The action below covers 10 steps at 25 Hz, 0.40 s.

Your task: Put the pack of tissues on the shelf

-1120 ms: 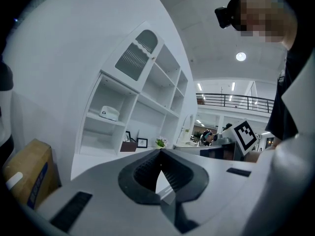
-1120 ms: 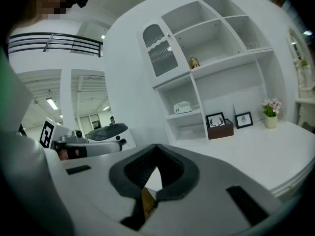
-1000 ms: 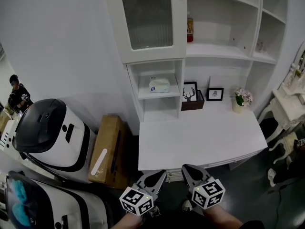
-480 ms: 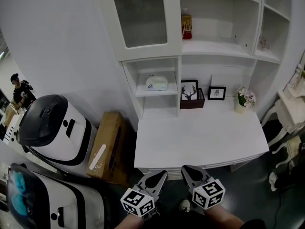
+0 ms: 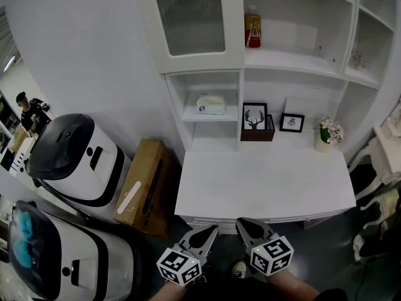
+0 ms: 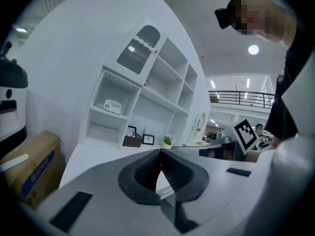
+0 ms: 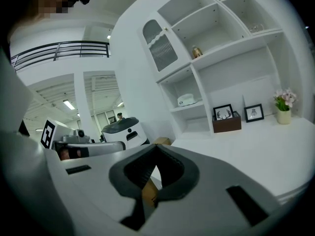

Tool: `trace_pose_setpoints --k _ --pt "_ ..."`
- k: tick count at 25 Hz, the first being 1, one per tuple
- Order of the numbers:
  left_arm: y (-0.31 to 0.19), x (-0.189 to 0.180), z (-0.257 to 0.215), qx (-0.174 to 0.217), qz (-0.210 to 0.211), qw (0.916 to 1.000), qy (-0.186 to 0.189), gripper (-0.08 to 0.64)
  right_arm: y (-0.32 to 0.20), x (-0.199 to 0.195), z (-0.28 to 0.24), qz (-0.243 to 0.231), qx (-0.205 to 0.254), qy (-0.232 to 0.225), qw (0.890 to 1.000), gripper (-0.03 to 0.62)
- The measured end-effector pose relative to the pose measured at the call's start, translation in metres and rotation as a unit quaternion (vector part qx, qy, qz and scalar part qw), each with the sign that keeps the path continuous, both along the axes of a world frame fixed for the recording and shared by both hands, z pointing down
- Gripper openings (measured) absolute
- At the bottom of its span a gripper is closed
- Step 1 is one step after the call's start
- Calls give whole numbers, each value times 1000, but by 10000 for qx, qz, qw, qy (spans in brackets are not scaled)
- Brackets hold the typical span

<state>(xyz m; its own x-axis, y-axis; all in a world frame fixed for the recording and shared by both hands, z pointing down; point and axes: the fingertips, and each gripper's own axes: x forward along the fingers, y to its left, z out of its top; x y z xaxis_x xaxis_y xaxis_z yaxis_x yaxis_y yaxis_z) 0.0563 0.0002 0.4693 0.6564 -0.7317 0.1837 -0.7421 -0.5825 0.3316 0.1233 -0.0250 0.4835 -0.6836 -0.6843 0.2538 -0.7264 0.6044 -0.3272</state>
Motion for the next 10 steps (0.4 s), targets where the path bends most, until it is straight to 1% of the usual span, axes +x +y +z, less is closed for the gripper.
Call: trace_pose_setpoints --k 10 --pt "-8 7 -3 30 -10 10000 6 3 -8 8 -2 22 27 -38 10000 3"
